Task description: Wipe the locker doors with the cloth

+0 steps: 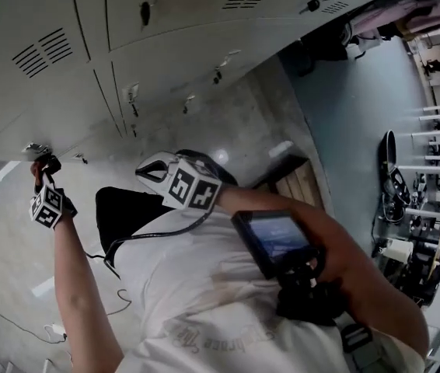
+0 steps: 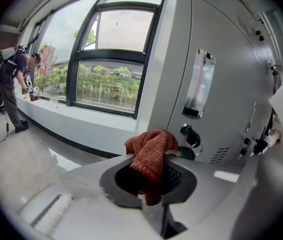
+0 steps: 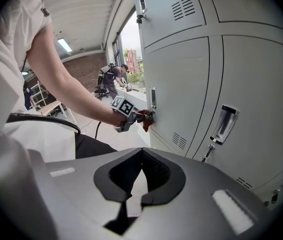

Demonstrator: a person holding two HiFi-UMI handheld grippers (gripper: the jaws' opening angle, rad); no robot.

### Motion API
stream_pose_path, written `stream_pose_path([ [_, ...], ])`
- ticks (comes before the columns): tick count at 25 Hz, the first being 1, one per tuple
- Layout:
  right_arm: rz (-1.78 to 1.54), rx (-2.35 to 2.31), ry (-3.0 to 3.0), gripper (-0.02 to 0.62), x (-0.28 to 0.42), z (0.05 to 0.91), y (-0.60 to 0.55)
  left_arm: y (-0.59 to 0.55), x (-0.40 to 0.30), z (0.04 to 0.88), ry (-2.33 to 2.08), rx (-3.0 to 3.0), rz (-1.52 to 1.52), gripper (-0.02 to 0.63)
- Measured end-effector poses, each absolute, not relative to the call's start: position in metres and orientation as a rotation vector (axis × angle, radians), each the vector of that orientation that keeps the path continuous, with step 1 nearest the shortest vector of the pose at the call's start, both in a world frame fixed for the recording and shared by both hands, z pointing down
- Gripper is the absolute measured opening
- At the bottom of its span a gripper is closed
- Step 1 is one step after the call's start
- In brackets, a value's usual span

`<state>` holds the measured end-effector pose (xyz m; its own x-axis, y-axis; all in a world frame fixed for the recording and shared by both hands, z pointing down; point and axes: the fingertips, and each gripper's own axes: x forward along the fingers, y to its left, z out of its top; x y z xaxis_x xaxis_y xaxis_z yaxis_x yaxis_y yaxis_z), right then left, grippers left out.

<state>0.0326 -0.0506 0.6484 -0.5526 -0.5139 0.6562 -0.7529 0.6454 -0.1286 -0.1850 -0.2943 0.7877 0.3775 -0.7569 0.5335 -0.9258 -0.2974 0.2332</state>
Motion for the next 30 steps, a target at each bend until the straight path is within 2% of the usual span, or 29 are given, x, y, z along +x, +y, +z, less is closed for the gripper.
stream_pose_path([
  [13,0.552,1.094,-2.250,0.008,0.077,0.669,-0.035,-0.278,-0.127,0.861,-1.374,1.995,0.552,0.043],
  [20,0.596,1.154,-2.237,0.008,0.095,0.679,-0.039,-0.275,-0.090,0.860,-1.309,1.987,0.507,0.041],
  [30,0.623,1.261,-2.233,0.008,0.120,0.663,-0.037,-0.247,-0.010,0.860,-1.163,1.999,0.595,0.040],
])
